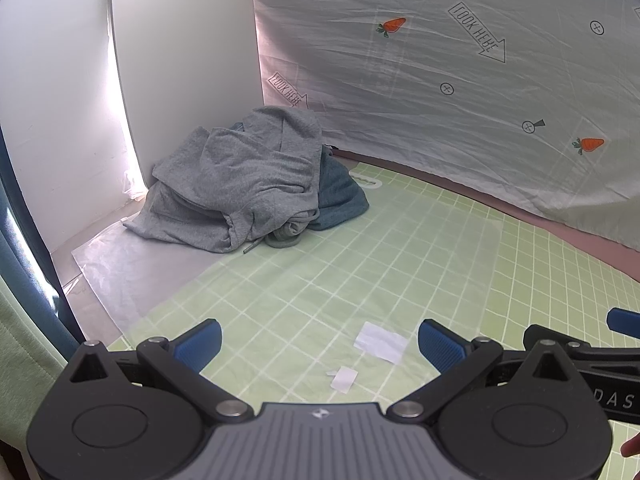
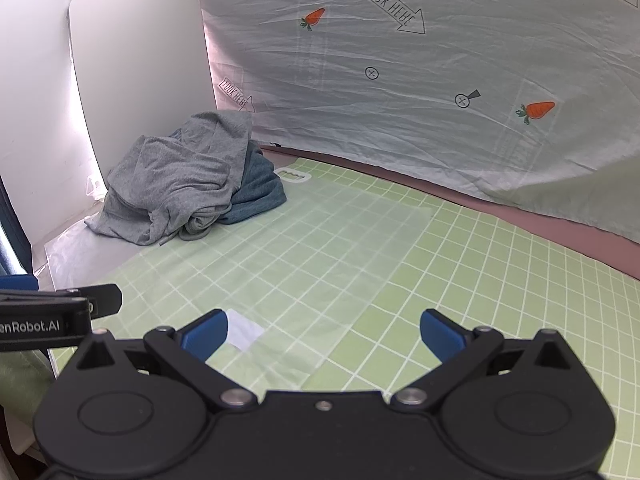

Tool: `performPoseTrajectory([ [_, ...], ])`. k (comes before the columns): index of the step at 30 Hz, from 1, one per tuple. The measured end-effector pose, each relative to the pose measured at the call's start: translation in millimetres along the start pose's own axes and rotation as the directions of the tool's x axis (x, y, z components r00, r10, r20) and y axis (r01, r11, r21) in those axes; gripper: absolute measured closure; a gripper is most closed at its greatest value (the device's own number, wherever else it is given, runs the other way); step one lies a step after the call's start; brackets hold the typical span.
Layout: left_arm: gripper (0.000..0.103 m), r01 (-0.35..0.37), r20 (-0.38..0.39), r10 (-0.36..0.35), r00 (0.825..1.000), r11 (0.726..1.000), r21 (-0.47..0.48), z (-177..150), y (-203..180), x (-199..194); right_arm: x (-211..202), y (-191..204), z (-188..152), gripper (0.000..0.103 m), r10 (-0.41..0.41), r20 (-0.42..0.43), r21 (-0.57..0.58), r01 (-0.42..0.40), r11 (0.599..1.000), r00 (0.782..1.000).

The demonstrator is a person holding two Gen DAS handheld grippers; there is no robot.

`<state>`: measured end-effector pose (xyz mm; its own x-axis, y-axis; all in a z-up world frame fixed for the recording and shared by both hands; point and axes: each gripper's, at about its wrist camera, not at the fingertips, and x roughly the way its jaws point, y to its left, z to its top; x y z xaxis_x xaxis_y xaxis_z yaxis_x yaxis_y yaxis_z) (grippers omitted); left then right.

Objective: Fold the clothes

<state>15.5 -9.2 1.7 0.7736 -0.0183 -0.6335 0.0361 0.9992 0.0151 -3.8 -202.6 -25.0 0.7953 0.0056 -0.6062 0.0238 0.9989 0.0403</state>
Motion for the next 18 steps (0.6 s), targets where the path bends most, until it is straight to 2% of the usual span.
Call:
performPoseTrajectory([
  [14, 0.0, 0.037, -0.006, -0.037, 0.999, 0.998, 0.051, 3.9, 4.2, -2.9, -0.6, 3.9, -0.7, 0.0, -0.001, 0.0, 0.022, 0.001, 1.0, 1.0],
  [18, 0.0, 0.027, -0.004, -0.027, 1.0, 0.998, 0.056, 8.5, 2.5, -5.7, -1.3, 4.3, 3.4, 0.0, -0.002, -0.008, 0.009, 0.002, 1.0, 1.0],
])
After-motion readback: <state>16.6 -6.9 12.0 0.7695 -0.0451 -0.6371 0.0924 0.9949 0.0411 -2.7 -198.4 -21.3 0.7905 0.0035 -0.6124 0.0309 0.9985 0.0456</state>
